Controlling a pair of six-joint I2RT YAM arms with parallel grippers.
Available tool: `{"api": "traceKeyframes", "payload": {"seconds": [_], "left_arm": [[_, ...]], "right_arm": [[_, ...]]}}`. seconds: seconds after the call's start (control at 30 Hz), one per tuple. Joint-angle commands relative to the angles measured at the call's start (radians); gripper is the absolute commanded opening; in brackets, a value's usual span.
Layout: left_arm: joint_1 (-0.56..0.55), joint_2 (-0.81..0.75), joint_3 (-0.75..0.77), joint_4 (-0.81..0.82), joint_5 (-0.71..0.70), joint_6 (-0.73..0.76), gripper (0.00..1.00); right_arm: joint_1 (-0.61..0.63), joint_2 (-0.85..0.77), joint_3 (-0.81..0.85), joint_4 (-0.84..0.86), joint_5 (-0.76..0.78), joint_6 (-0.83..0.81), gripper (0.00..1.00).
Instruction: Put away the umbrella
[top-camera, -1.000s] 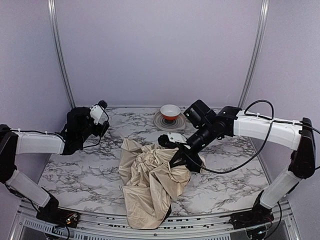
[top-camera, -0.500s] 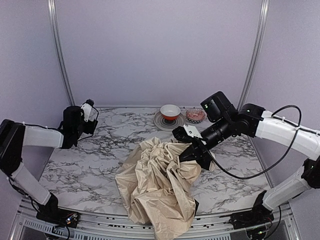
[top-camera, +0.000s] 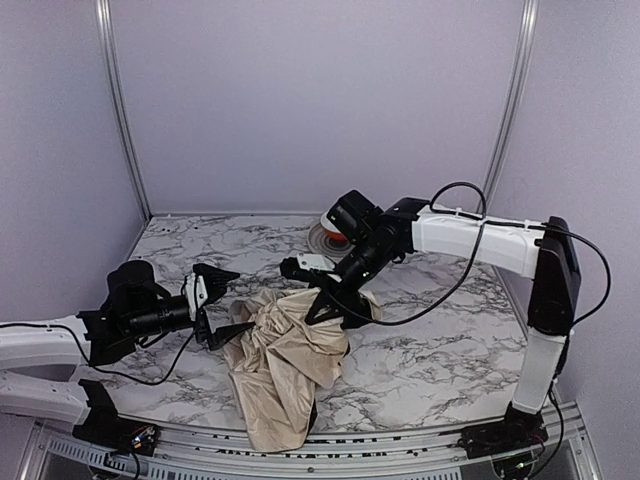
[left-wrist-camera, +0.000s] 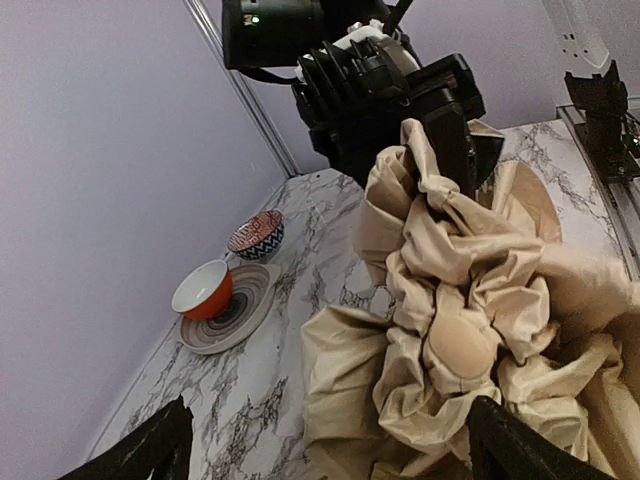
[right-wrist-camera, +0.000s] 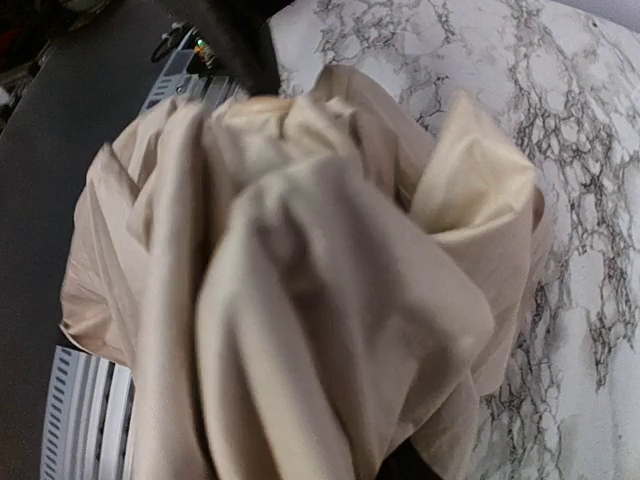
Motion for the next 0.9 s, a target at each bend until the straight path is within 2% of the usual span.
{"api": "traceKeyframes", "payload": {"seconds": [0.0,0.07,0.1,0.13,0.17,0.27,0.4,0.5,0.6,0.7,0.8,0.87], "left_arm": [[-0.032,0.021,-0.029,-0.057,0.019,-0.044,0.97],[-0.051,0.030,-0.036,-0.064,-0.024,-0.043,0.97],[-0.058,0.032,-0.037,-0.073,-0.040,-0.043,0.97],[-0.064,0.030,-0.037,-0.082,-0.050,-0.043,0.97],[-0.071,0.026,-0.038,-0.088,-0.060,-0.046,0.97],[-0.098,-0.005,-0.038,-0.104,-0.092,-0.054,0.97],[-0.141,-0.033,-0.035,-0.169,-0.173,-0.023,0.98],[-0.149,0.029,-0.007,-0.211,-0.287,-0.001,0.99],[-0.115,0.085,0.006,-0.244,-0.366,0.010,0.99],[-0.068,0.151,0.070,-0.361,-0.371,-0.020,0.99],[-0.062,0.248,0.123,-0.437,-0.366,-0.013,0.99],[-0.049,0.307,0.150,-0.477,-0.345,-0.023,0.99]], "right_arm": [[-0.030,0.173,0.150,-0.094,0.005,-0.053,0.43],[-0.062,0.257,0.221,-0.087,0.022,-0.001,0.56],[-0.074,0.287,0.273,-0.072,0.047,0.052,0.69],[-0.083,0.307,0.315,-0.058,0.077,0.095,0.96],[-0.088,0.318,0.355,-0.043,0.108,0.128,0.99],[-0.098,0.266,0.339,0.102,0.245,0.228,1.00],[-0.127,0.071,0.095,0.362,0.342,0.305,1.00],[-0.147,-0.095,-0.125,0.541,0.284,0.313,1.00],[-0.148,-0.184,-0.288,0.608,0.155,0.245,0.99],[-0.141,-0.167,-0.376,0.685,0.137,0.237,0.90],[-0.134,-0.056,-0.340,0.680,0.116,0.233,0.71],[-0.114,-0.001,-0.324,0.688,0.070,0.222,0.69]]}}
